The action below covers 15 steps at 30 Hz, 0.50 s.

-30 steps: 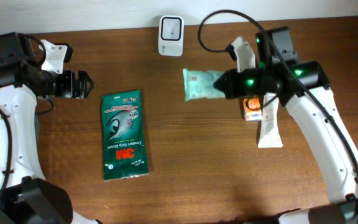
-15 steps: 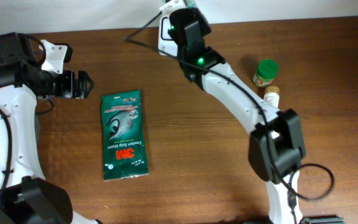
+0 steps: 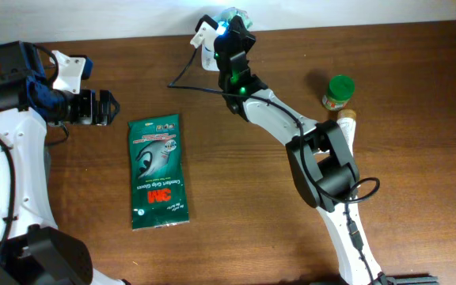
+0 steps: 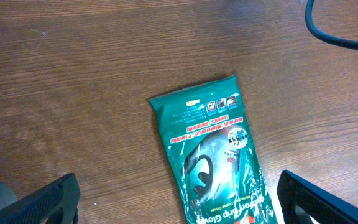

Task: Scan the item barcode
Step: 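Lift the mint wipes pack to the scanner and hold it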

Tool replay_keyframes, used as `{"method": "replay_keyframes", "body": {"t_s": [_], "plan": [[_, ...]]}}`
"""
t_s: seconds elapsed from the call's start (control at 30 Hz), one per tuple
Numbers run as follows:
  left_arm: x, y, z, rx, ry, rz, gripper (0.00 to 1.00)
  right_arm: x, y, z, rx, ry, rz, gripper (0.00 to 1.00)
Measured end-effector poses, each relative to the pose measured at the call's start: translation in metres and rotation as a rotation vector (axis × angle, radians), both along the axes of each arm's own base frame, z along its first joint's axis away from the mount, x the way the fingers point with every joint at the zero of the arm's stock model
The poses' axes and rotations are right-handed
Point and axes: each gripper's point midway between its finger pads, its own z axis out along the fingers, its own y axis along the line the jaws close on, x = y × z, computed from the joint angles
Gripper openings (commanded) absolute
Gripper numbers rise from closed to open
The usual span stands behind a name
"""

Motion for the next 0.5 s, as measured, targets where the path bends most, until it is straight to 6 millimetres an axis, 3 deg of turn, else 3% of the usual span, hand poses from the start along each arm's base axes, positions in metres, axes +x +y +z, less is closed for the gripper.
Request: {"method": "replay_keyframes", "body": {"t_s": [0.17, 0.37, 0.43, 0.5], "plan": [[0.0, 0.0, 0.0, 0.0, 0.0, 0.0, 0.99, 0.0, 0.0, 0.0, -0.01, 0.001, 0.001, 0.04], [0.0, 0.0, 0.0, -0.001, 0.001, 0.0, 0.99, -0.005, 0.002, -0.005, 0.12, 0.036, -0.015, 0.04], [0.0, 0.0, 0.0, 0.0, -0.001, 0.0, 0.99, -0.014, 0.003, 0.005, 0.198, 0.071, -0.019, 0.04], [0.0, 0.0, 0.0, -0.001, 0.0, 0.0, 0.99, -0.028, 0.005, 0.027, 0.309, 0.122, 0.003, 0.04]]}}
